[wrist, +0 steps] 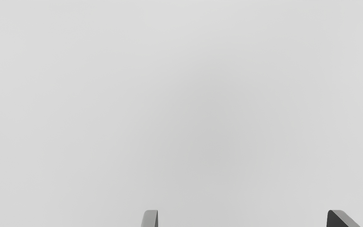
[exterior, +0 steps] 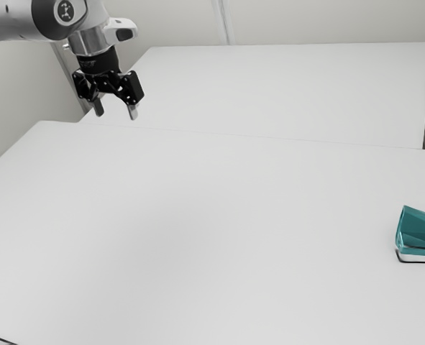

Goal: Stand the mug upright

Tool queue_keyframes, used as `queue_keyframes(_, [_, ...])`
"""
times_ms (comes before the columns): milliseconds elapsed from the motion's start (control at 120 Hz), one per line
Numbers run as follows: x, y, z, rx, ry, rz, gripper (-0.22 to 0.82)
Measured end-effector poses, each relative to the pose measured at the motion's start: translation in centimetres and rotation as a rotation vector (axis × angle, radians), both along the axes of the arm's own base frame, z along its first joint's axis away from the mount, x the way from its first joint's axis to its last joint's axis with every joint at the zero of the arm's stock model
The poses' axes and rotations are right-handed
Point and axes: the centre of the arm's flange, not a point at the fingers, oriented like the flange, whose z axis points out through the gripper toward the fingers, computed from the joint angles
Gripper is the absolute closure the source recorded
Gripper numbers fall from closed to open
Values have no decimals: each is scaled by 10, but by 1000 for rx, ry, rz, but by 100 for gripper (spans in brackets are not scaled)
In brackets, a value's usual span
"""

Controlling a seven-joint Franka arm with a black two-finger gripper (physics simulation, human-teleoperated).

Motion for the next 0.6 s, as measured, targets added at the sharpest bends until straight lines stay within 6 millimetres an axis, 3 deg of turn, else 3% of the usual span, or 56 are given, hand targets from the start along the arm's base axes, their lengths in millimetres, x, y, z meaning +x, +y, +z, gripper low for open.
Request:
queue_keyframes(267, [8, 1, -5, -45, -35, 6, 2])
queue_keyframes(600, [21, -36, -57, -269, -103, -70, 3])
